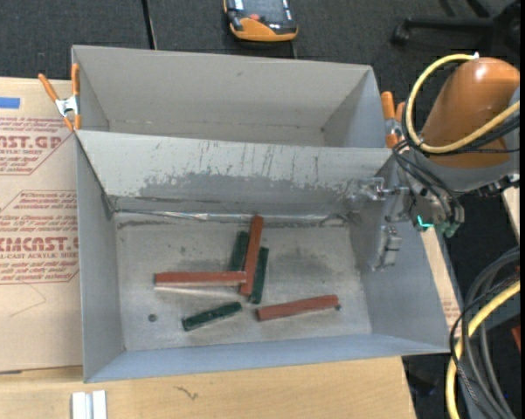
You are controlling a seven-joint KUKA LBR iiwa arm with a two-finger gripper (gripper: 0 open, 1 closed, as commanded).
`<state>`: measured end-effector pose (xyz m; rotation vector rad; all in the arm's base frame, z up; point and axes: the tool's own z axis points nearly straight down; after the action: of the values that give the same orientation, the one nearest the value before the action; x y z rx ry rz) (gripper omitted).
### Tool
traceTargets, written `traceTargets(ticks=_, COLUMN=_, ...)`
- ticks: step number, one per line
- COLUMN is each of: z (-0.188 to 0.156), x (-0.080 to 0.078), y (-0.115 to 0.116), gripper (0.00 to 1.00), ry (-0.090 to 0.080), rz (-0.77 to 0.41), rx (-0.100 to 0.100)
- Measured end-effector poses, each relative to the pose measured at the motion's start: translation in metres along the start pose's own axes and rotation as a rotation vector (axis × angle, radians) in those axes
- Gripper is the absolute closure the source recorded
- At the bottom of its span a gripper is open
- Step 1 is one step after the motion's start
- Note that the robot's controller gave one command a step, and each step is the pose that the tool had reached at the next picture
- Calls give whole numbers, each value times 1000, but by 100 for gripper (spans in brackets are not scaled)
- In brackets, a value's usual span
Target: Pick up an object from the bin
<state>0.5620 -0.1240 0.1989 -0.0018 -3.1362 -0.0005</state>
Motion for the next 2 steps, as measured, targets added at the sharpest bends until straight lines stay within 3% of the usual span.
traceTargets(ticks=1, z=-5, x=-2, y=1, gripper=0, ry=-8, rz=-1, rx=1)
traceTargets(ticks=2, z=26, x=9, y=14, gripper=0, ry=-15, rz=-50, rx=4)
